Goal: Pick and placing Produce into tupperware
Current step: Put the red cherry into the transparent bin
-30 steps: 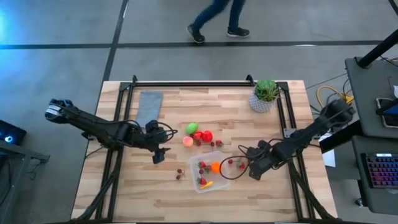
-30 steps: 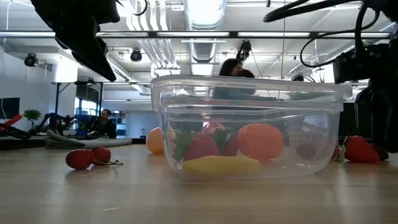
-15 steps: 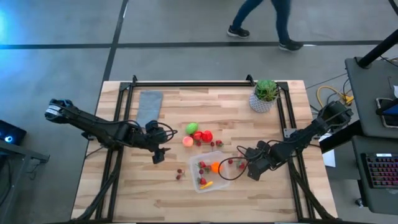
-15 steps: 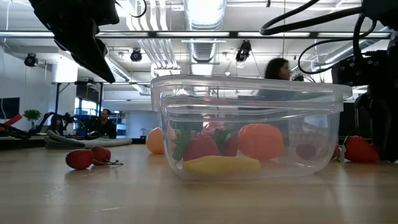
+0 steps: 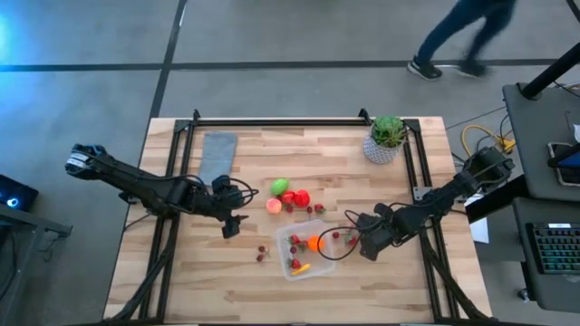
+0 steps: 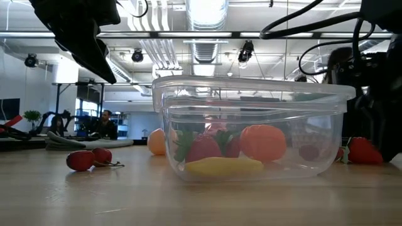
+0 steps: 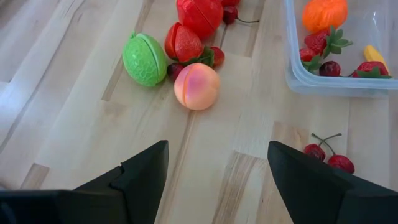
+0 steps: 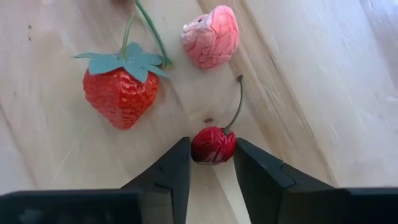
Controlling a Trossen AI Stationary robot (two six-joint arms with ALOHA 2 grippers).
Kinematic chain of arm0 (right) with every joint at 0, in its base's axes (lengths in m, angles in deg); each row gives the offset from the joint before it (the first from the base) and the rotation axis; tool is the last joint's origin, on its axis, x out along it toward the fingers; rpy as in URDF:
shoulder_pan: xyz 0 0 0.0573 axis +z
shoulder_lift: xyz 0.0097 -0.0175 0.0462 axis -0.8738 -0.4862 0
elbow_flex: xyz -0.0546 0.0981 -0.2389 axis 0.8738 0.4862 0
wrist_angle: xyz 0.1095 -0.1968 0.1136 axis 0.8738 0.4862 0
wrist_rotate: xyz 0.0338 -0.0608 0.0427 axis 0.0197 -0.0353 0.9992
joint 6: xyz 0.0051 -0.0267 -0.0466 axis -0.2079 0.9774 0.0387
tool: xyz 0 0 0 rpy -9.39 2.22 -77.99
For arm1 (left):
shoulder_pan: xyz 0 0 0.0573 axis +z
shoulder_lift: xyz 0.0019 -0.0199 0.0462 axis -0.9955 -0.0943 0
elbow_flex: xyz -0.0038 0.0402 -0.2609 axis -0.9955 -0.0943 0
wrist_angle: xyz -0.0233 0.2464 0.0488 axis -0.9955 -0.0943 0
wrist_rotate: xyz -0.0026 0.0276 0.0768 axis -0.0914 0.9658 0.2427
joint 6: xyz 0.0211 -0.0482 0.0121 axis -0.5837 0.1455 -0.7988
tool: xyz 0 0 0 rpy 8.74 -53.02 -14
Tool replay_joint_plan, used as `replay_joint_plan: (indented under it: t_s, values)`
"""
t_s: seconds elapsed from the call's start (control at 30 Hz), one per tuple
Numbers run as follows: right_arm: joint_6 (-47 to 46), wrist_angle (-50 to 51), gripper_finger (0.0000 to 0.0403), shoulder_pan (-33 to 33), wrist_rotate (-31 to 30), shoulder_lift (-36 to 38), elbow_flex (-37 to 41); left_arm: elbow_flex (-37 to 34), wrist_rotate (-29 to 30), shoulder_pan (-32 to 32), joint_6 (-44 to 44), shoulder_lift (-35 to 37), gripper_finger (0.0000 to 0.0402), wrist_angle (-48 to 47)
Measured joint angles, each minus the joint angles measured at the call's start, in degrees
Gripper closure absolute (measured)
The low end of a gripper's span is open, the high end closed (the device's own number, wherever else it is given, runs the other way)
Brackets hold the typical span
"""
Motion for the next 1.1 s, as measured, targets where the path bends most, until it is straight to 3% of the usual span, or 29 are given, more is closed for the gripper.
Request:
replay_joint_plan:
  t_s: [0.53, 0.87, 1.1]
  values:
    - [-2.14, 0.99, 0.0325, -0.04, -1.06, 1.69, -2.79, 0.00, 0.17, 0.00, 0.02, 0.00, 0.0142, 0.02]
    - [5.64, 10.01, 0.0325, -0.02, -6.53, 4.39, -17.09, -0.02, 0.17, 0.00, 0.02, -0.02, 0.0142, 0.02]
    - [12.63, 9.13, 0.0326, -1.84, -4.36, 2.02, -27.28, -0.02, 0.19, 0.00, 0.02, -0.02, 0.0142, 0.07]
